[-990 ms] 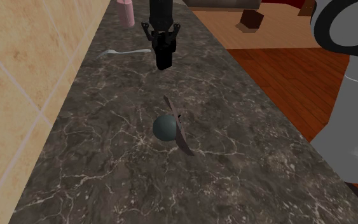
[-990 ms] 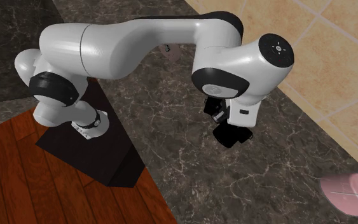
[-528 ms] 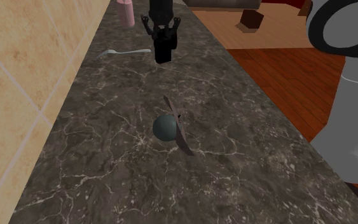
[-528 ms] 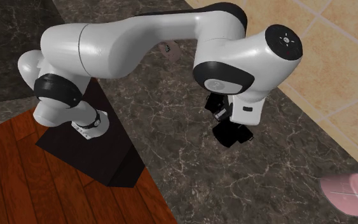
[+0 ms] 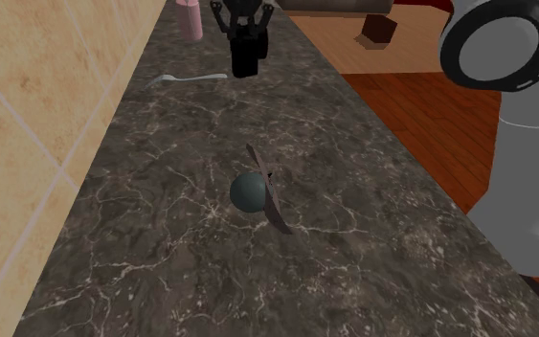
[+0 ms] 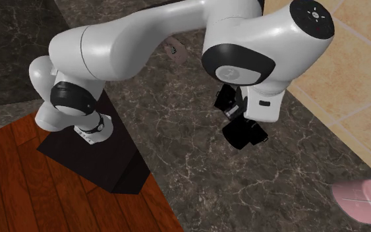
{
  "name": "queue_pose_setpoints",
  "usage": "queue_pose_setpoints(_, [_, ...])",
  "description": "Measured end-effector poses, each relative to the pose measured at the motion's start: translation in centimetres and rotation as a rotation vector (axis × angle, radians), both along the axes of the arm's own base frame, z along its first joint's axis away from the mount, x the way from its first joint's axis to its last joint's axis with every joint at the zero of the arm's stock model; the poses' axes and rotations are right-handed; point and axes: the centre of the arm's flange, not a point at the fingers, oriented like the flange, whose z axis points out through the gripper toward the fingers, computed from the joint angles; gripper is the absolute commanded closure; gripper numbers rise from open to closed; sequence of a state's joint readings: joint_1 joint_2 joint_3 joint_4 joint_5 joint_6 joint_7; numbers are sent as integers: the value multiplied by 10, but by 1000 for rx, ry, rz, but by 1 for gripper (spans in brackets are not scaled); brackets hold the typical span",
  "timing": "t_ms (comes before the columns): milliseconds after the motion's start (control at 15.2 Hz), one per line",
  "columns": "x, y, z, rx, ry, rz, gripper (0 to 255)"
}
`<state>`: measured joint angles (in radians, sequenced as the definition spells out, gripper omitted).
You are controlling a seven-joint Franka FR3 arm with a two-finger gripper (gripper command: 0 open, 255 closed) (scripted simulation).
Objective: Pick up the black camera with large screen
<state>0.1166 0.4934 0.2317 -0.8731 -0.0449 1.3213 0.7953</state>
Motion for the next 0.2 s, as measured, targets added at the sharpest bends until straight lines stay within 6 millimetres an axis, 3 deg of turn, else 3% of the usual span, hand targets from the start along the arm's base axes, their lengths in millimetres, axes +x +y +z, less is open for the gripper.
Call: queue_pose_setpoints(198, [0,-1,14,0,0,0,255])
